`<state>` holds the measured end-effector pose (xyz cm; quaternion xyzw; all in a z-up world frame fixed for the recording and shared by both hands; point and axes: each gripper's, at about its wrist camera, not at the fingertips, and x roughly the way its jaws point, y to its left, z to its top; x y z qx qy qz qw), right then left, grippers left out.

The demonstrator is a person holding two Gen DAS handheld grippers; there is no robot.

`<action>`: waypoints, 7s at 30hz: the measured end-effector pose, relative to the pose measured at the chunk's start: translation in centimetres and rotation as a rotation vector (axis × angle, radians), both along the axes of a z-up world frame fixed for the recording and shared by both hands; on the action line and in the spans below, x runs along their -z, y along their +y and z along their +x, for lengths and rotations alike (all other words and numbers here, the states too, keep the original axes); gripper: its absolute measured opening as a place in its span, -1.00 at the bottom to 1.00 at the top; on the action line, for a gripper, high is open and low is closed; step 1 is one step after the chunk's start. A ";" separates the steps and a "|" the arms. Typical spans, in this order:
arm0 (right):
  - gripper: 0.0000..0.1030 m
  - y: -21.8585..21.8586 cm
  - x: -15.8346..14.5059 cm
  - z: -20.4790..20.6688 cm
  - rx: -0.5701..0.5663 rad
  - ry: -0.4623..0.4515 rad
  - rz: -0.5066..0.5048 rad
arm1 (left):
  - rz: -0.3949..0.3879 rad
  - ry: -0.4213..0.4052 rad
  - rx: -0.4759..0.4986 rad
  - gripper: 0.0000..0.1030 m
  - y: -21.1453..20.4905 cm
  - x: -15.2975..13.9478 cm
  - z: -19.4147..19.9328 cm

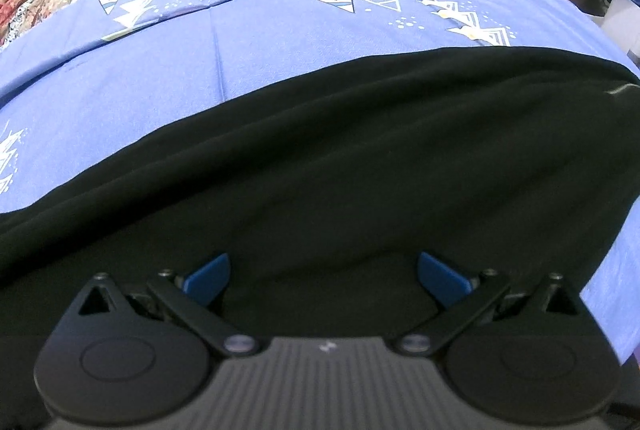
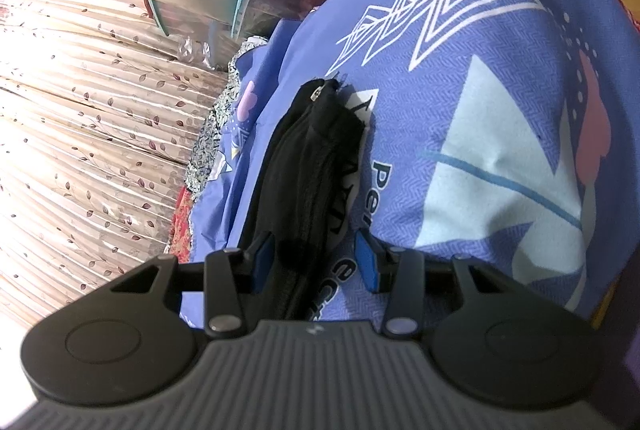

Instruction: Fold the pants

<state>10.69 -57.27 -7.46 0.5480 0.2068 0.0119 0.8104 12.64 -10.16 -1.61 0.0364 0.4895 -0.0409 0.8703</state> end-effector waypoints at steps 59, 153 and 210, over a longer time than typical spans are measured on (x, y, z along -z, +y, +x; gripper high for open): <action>0.07 2.1 -2.6 4.1 0.025 0.043 -0.166 | -0.008 0.001 -0.005 1.00 -0.3 0.2 0.3; -0.68 15.2 -7.3 6.1 -0.658 -0.149 -0.840 | 0.106 -0.169 0.326 -0.55 -14.2 -5.4 5.0; -0.38 24.8 -11.1 6.1 -0.654 -0.196 -0.755 | -0.271 -0.299 -0.422 0.57 19.1 -10.6 -13.4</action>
